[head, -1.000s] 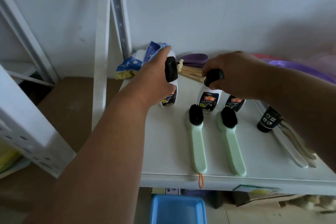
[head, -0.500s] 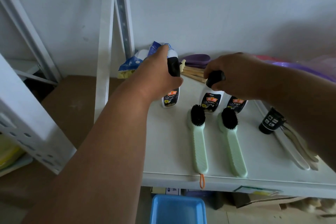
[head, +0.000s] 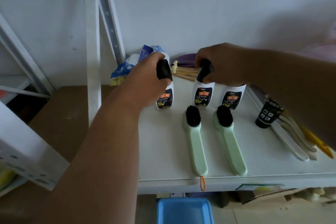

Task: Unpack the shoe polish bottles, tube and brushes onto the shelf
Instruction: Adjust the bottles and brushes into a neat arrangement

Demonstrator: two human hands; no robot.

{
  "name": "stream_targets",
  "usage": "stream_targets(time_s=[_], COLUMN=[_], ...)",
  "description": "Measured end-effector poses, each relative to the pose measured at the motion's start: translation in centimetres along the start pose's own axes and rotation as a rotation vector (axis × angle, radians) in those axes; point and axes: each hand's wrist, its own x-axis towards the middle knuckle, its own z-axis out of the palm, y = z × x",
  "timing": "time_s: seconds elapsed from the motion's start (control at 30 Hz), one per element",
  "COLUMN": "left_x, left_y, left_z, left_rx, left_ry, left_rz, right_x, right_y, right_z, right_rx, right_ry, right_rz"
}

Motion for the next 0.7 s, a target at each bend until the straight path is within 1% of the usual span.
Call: stream_targets(time_s=[0.17, 0.4, 0.7], left_x=[0.2, 0.7, 0.9], left_y=[-0.5, -0.9, -0.9], left_z=[0.2, 1.3, 1.8], left_rx=[-0.03, -0.076, -0.098], left_ry=[0.003, 0.01, 0.038], left_rz=[0.013, 0.03, 0.011], right_x=[0.7, 1.2, 1.7], right_y=[-0.1, 0.1, 0.8], right_z=[-0.5, -0.6, -0.3], right_rx=[-0.034, -0.016, -0.001], right_ry=[-0.038, -0.031, -0.012], right_rz=[-0.008, -0.017, -0.003])
